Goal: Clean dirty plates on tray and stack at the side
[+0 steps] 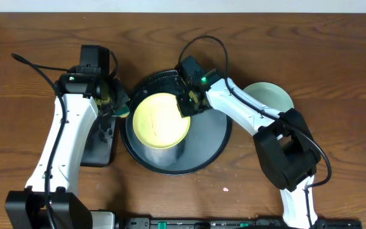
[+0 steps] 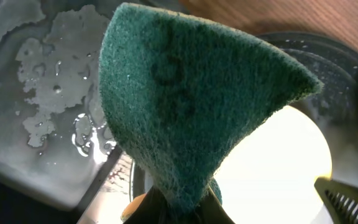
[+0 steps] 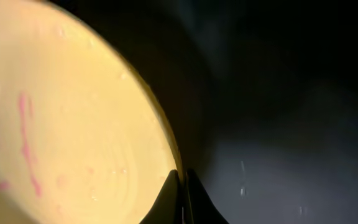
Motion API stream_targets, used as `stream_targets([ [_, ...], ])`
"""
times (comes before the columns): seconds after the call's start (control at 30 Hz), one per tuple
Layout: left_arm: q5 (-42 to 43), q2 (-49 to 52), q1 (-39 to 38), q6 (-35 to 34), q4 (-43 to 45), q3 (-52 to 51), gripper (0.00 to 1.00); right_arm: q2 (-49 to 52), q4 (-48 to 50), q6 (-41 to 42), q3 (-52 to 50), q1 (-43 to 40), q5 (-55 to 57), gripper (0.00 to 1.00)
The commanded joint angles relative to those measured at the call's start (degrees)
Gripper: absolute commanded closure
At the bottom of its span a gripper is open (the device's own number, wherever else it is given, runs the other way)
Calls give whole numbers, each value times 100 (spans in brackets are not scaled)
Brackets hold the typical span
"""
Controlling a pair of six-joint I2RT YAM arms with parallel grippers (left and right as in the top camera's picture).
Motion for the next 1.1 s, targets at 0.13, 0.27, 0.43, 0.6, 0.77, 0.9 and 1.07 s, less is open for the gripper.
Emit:
stream_targets([
  [0.13,-68,68,-389,50,179,-50,92,332,142,564,85,-35,494,99],
  [0.27,-68,302,-643,50,321,-50,92,337,140,560,85,-74,407,85],
  [0.43,-68,826,-949,55,396,-50,92,354,144,518,85,-74,385,99],
  [0.6,-66,1429,-1134,74,535,-50,93,354,144,518,85,-72,380,99],
  [0.77,-66,2009,-1272,428,710,-50,93,354,146,518,85,-74,369,99],
  [0.9,243,2367,-1309,761,719,-50,93,354,162,516,85,-74,350,99],
  [1.07,2013,2734,-1318,1742,728,-50,93,354,166,516,85,-74,350,99],
])
